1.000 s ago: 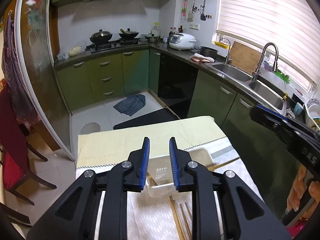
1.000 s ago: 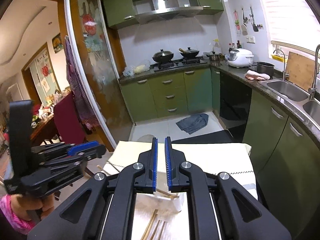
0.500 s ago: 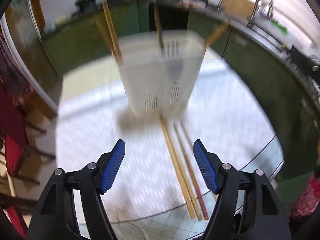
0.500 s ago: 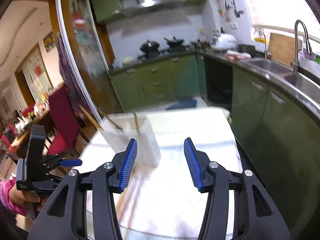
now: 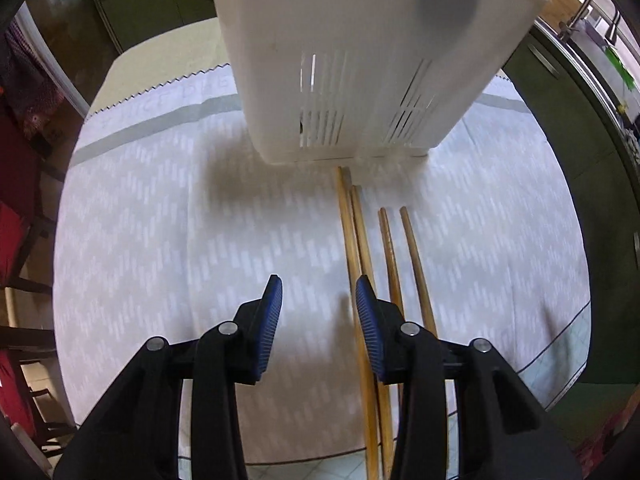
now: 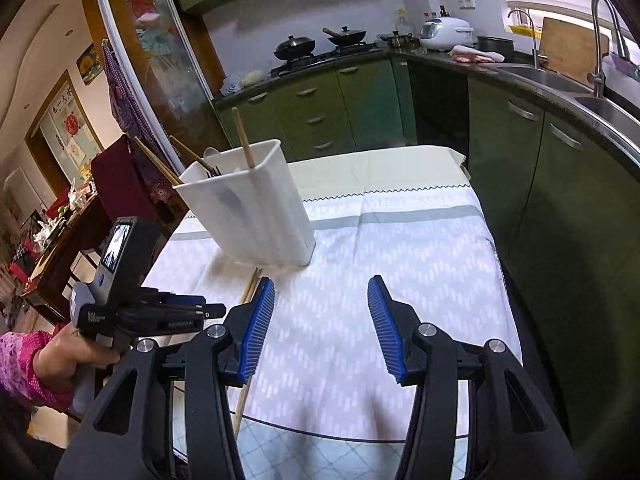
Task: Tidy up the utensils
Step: 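Move both open grippers back down to the remaining chopsticks, then grasp a wooden chopstick with the left gripper while the right grasps another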
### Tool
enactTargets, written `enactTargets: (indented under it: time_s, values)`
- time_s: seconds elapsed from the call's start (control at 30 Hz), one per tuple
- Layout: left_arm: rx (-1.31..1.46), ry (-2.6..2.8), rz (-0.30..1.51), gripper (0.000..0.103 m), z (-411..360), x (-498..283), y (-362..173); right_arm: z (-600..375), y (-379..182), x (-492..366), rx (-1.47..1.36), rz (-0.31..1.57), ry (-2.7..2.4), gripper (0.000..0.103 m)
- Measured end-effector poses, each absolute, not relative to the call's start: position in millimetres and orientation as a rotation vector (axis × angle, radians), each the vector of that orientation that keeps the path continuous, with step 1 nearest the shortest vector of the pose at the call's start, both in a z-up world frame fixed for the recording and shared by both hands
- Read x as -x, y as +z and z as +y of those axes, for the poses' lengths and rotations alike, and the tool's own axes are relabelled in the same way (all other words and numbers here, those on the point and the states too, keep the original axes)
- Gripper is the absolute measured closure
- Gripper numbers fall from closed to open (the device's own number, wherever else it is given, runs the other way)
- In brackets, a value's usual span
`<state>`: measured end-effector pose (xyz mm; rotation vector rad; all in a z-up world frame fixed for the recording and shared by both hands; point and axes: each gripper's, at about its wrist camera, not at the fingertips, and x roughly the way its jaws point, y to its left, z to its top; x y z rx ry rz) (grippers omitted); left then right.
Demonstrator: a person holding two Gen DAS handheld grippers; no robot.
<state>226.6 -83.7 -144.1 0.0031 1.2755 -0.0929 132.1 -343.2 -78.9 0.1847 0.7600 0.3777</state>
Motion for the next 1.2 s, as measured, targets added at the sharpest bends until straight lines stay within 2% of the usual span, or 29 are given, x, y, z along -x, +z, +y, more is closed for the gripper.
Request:
enactTargets:
  time_s: [0.23,0.5,0.6,0.73,1.2]
  values:
    - [-0.006,-0.098,1.307,0.066,-91,-233,-154,-333,-83,-142,-0.177,0.79,0.383,0.053]
    - [-0.033,-0.096,1.332,0.066,-99,-244,-163,-285,-113,-157,-0.084,0.883,0.405,0.053]
    - [-0.052,-0.098,1.334,0.073,-100,-242,-165,-264,-124,-164,-0.029,0.914,0.397,0.053]
    - [-0.057,-0.102,1.341,0.093,-88,-237,-164,-237,-143,-176,0.029,0.975,0.406,0.053]
    - [-0.182,-0.112,1.369,0.093,-43,-229,-162,-186,-185,-202,0.145,1.12,0.414,0.064]
